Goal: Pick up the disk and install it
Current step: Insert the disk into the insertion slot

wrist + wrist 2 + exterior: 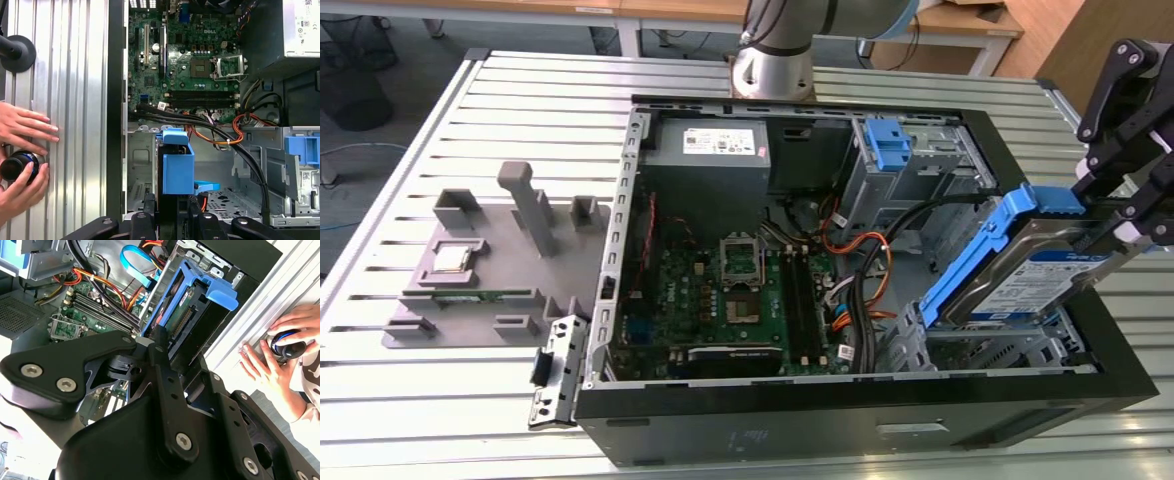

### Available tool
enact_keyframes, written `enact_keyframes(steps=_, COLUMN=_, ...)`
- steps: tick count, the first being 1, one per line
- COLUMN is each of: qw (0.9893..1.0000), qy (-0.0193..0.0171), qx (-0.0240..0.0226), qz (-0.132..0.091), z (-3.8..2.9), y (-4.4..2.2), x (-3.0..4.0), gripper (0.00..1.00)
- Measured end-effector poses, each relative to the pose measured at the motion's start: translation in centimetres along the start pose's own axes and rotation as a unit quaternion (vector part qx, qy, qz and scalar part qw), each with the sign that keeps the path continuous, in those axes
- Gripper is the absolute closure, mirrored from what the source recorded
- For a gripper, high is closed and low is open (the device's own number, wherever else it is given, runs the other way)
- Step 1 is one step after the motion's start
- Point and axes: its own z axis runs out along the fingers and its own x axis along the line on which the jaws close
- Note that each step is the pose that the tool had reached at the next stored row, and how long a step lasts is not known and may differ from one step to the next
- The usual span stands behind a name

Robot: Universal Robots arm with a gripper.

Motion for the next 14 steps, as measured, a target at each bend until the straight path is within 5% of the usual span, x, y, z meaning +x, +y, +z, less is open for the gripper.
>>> enact_keyframes(steps=14, qw=1.0, qy=0.0002, qx=0.0, qz=0.0, z=0.43, y=-0.02, x=0.02, gripper=0.65)
